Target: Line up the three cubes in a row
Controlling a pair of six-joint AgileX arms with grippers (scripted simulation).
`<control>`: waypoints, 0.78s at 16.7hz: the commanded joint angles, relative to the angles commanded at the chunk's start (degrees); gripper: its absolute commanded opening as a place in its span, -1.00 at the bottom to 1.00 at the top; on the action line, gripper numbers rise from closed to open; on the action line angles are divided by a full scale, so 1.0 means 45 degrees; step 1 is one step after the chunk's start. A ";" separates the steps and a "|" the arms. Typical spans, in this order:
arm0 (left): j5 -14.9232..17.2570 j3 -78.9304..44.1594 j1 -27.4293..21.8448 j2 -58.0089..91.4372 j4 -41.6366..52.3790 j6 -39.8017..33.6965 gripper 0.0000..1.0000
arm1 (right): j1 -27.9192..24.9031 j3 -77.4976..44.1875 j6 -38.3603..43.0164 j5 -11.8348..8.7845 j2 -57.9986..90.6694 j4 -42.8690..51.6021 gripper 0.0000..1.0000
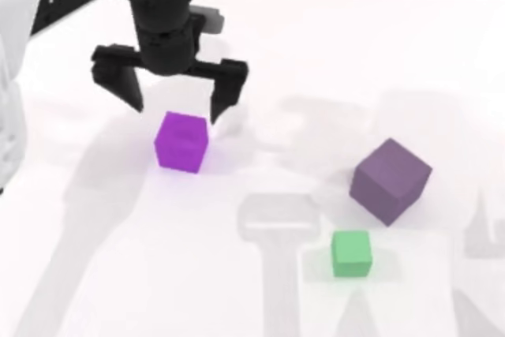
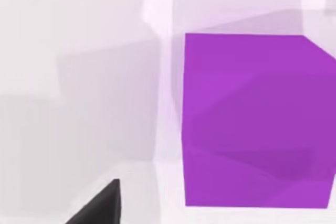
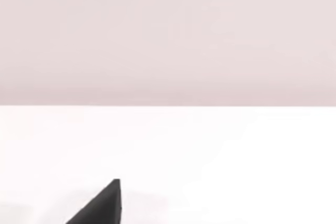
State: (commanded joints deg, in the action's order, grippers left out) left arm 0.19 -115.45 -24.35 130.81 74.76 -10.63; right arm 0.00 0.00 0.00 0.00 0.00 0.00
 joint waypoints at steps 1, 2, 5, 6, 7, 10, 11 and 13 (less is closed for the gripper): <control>0.0007 0.0017 0.0157 -0.0020 -0.0019 0.0167 1.00 | 0.0000 0.0000 0.0000 0.0000 0.0000 0.0000 1.00; 0.0008 0.0020 0.0192 -0.0024 -0.0024 0.0204 1.00 | 0.0000 0.0000 0.0000 0.0000 0.0000 0.0000 1.00; -0.0011 -0.0014 0.0148 0.0034 -0.0008 0.0190 1.00 | 0.0000 0.0000 0.0000 0.0000 0.0000 0.0000 1.00; -0.0009 0.0017 0.0151 0.0040 -0.0049 0.0189 1.00 | 0.0000 0.0000 0.0000 0.0000 0.0000 0.0000 1.00; -0.0003 0.0150 0.0158 0.0068 -0.0218 0.0187 1.00 | 0.0000 0.0000 0.0000 0.0000 0.0000 0.0000 1.00; 0.0014 0.1033 0.0185 0.0299 -0.1356 0.0197 1.00 | 0.0000 0.0000 0.0000 0.0000 0.0000 0.0000 1.00; 0.0014 0.1419 0.0191 0.0412 -0.1866 0.0206 1.00 | 0.0000 0.0000 0.0000 0.0000 0.0000 0.0000 1.00; 0.0014 0.2194 0.0201 0.0653 -0.2900 0.0222 1.00 | 0.0000 0.0000 0.0000 0.0000 0.0000 0.0000 1.00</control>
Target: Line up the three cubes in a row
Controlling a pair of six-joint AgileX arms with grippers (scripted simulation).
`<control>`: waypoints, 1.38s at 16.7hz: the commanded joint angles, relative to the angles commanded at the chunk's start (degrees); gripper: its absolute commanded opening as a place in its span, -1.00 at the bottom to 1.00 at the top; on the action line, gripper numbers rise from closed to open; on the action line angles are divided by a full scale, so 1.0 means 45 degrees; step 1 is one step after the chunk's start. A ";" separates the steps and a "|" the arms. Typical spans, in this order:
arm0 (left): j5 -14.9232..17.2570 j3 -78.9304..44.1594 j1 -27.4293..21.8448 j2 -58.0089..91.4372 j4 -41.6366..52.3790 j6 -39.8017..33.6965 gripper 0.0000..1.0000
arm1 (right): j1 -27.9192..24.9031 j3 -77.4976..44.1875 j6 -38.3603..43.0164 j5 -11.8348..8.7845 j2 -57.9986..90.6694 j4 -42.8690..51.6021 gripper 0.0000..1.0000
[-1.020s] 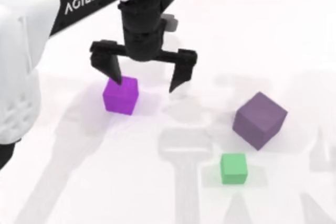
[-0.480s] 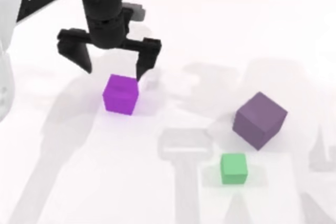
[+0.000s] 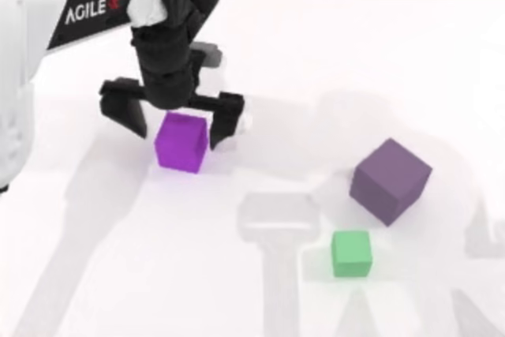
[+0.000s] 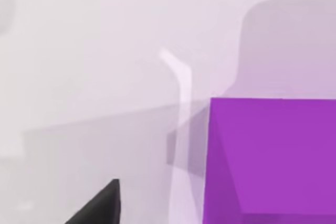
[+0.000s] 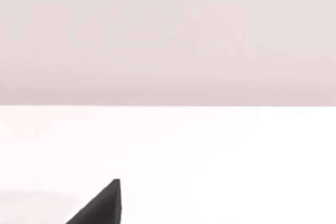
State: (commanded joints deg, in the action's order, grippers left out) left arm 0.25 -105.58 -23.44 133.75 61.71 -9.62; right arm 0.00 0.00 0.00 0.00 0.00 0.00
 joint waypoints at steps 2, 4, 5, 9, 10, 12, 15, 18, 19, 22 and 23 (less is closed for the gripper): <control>0.0004 0.0600 0.0009 0.0189 -0.0787 0.0010 1.00 | 0.0000 0.0000 0.0000 0.0000 0.0000 0.0000 1.00; 0.0004 0.0832 0.0012 0.0260 -0.1067 0.0014 1.00 | 0.0000 0.0000 0.0000 0.0000 0.0000 0.0000 1.00; 0.0004 0.0832 0.0012 0.0260 -0.1067 0.0014 1.00 | 0.0000 0.0000 0.0000 0.0000 0.0000 0.0000 1.00; 0.0004 0.0832 0.0012 0.0260 -0.1067 0.0014 0.70 | 0.0000 0.0000 0.0000 0.0000 0.0000 0.0000 1.00; 0.0004 0.0832 0.0012 0.0260 -0.1067 0.0014 0.55 | 0.0000 0.0000 0.0000 0.0000 0.0000 0.0000 1.00; 0.0004 0.0832 0.0012 0.0260 -0.1067 0.0014 0.25 | 0.0000 0.0000 0.0000 0.0000 0.0000 0.0000 1.00; 0.0004 0.0832 0.0012 0.0260 -0.1067 0.0014 -0.21 | 0.0000 0.0000 0.0000 0.0000 0.0000 0.0000 1.00; 0.0004 0.0832 0.0012 0.0260 -0.1067 0.0014 -0.66 | 0.0000 0.0000 0.0000 0.0000 0.0000 0.0000 1.00; 0.0004 0.0832 0.0012 0.0260 -0.1067 0.0014 -0.81 | 0.0000 0.0000 0.0000 0.0000 0.0000 0.0000 1.00; 0.0004 0.0832 0.0012 0.0260 -0.1067 0.0014 -1.00 | 0.0000 0.0000 0.0000 0.0000 0.0000 0.0000 1.00; 0.0004 0.0832 0.0012 0.0260 -0.1067 0.0014 -1.00 | 0.0000 0.0000 0.0000 0.0000 0.0000 0.0000 1.00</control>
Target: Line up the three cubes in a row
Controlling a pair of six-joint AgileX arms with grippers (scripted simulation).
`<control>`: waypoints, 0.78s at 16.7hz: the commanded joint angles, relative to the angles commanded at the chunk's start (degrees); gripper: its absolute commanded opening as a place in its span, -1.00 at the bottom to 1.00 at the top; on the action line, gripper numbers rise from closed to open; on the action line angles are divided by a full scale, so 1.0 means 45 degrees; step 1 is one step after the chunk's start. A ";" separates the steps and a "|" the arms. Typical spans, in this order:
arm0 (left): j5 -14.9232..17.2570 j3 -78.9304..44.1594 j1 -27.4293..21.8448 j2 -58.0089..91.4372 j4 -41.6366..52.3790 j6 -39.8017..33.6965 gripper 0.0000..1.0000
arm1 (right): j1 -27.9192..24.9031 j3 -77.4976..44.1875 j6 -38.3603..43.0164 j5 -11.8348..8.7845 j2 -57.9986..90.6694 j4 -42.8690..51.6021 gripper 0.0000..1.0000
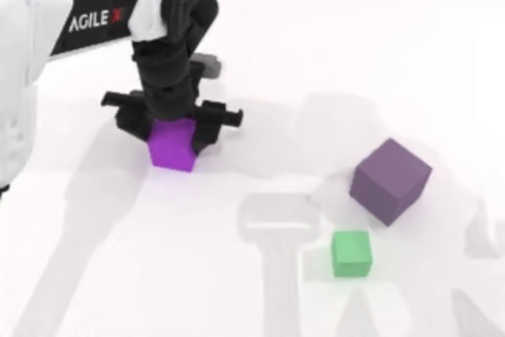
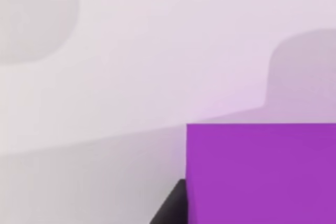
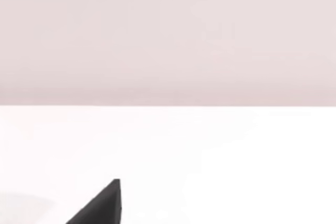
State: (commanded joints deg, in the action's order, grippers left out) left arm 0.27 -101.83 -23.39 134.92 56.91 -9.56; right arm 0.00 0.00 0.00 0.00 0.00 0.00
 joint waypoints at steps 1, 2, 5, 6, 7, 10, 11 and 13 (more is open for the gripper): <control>0.0000 0.0000 0.0000 0.0000 0.0000 0.0000 -1.00 | 0.0000 0.0000 0.0000 0.0000 0.0000 0.0000 1.00; 0.0000 0.0000 0.0000 0.0000 0.0000 0.0000 -1.00 | 0.0000 0.0000 0.0000 0.0000 0.0000 0.0000 1.00; 0.0000 0.0000 0.0000 0.0000 0.0000 0.0000 -1.00 | 0.0000 0.0000 0.0000 0.0000 0.0000 0.0000 1.00; -0.0041 -0.0049 -0.0023 -0.0255 0.0076 0.0035 -1.00 | 0.0000 0.0000 0.0000 0.0000 0.0000 0.0000 1.00; -0.0034 -0.0091 -0.0026 -0.0267 0.0119 0.0040 -1.00 | 0.0000 0.0000 0.0000 0.0000 0.0000 0.0000 1.00; 0.0007 -0.0807 -0.0022 -0.0475 0.0949 0.0085 -1.00 | 0.0000 0.0000 0.0000 0.0000 0.0000 0.0000 1.00; 0.0004 -0.1146 0.0015 -0.0596 0.1402 0.0080 -1.00 | 0.0000 0.0000 0.0000 0.0000 0.0000 0.0000 1.00; -0.0019 -0.1828 0.0120 -0.0818 0.2379 0.0038 -1.00 | 0.0000 0.0000 0.0000 0.0000 0.0000 0.0000 1.00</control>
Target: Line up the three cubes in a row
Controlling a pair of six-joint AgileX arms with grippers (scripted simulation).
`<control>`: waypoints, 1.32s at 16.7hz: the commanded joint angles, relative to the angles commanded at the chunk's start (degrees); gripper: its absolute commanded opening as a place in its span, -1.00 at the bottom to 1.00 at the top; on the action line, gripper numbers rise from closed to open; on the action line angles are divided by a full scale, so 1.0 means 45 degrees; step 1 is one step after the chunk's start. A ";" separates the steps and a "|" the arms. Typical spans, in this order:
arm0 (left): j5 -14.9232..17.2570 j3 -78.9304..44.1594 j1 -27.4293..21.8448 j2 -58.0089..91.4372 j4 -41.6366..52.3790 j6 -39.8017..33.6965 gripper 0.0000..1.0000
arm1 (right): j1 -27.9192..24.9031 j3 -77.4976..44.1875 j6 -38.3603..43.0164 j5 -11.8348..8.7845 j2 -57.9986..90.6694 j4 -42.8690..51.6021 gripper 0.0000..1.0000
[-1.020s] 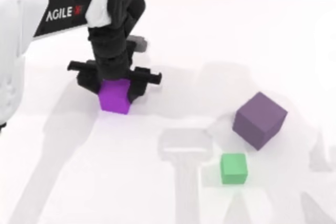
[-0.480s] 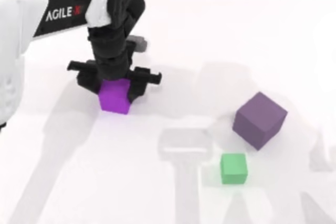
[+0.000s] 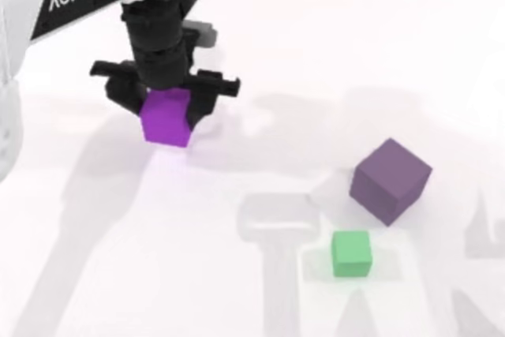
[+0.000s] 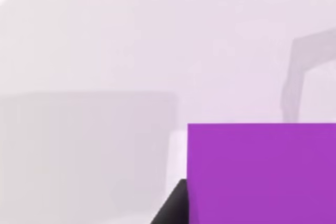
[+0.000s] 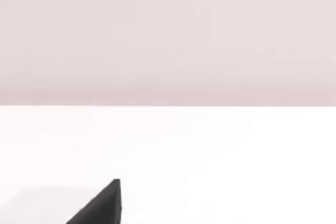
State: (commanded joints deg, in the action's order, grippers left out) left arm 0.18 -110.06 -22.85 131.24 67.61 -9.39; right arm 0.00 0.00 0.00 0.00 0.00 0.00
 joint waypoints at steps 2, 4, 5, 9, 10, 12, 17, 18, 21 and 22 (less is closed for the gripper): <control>-0.0025 -0.0434 0.0079 -0.0163 0.0632 -0.0025 -1.00 | 0.0000 0.0000 0.0000 0.0000 0.0000 0.0000 1.00; -0.0030 -0.0514 0.0096 -0.0198 0.0751 -0.0028 -1.00 | 0.0000 0.0000 0.0000 0.0000 0.0000 0.0000 1.00; -0.0030 -0.0514 0.0096 -0.0198 0.0751 -0.0028 -1.00 | 0.0000 0.0000 0.0000 0.0000 0.0000 0.0000 1.00; -0.0022 -0.0345 -0.0350 -0.0319 0.0669 -0.0452 -1.00 | 0.0000 0.0000 0.0000 0.0000 0.0000 0.0000 1.00; -0.0020 -0.0208 -0.0671 -0.0455 0.0637 -0.0868 -1.00 | 0.0000 0.0000 0.0000 0.0000 0.0000 0.0000 1.00; -0.0025 0.0175 -0.1509 -0.0798 0.0569 -0.2028 -1.00 | 0.0000 0.0000 0.0000 0.0000 0.0000 0.0000 1.00; -0.0086 0.1565 -0.4124 -0.1904 0.0385 -0.6114 -1.00 | 0.0000 0.0000 0.0000 0.0000 0.0000 0.0000 1.00; -0.0100 0.1858 -0.4631 -0.2134 0.0344 -0.6899 -1.00 | 0.0000 0.0000 0.0000 0.0000 0.0000 0.0000 1.00; -0.0140 0.2578 -0.5862 -0.2719 0.0230 -0.8646 -1.00 | 0.0000 0.0000 0.0000 0.0000 0.0000 0.0000 1.00; -0.0151 0.2731 -0.6125 -0.2849 0.0201 -0.8966 -1.00 | 0.0000 0.0000 0.0000 0.0000 0.0000 0.0000 1.00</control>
State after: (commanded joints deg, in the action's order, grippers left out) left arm -0.50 -97.77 -50.41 118.42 68.52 -49.73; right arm 0.00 0.00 0.00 0.00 0.00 0.00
